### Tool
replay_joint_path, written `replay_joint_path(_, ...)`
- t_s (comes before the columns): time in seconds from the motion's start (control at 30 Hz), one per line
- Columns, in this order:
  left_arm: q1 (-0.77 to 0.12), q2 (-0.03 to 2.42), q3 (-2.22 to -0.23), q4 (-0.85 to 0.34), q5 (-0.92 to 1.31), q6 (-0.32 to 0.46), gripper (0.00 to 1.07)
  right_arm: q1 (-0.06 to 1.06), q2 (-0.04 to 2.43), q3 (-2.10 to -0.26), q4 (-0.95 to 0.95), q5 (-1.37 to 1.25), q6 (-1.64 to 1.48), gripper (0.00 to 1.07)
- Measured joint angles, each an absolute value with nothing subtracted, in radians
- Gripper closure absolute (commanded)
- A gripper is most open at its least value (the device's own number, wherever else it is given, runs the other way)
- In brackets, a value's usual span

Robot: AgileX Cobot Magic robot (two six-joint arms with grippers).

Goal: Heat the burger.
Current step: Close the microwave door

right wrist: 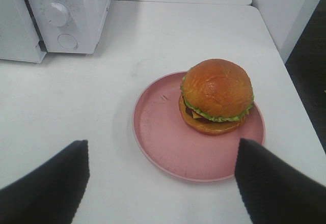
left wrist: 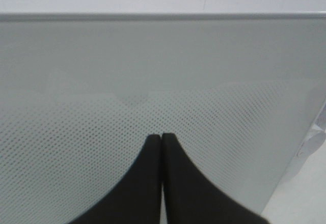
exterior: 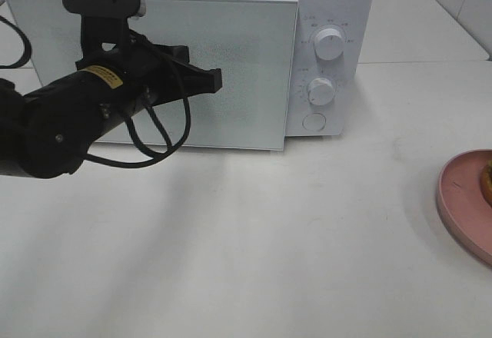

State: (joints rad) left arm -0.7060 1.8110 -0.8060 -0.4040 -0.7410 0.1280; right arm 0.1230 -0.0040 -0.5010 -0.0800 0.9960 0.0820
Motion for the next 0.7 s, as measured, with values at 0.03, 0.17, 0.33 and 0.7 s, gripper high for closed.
replay_joint_path(0.03, -0.709, 1.833, -0.834, -0.415, -0.74, 0.129, 1.07, 0.123, -0.004, -0.501, -0.08, 0.996, 0.082, 0.31)
replay_joint_path(0.17, -0.712, 1.877, -0.903, -0.42, -0.729, 0.132, 1.07, 0.123, -0.004, -0.501, -0.08, 0.996, 0.082, 0.31)
replay_joint_path(0.33, -0.714, 1.91, -0.954, -0.419, -0.704, 0.144, 1.07, 0.123, -0.004, -0.501, -0.08, 0.996, 0.082, 0.31)
replay_joint_path(0.7, -0.732, 1.982, -1.073, -0.456, -0.606, 0.19, 1.07, 0.123, -0.004, -0.501, -0.08, 0.996, 0.082, 0.31)
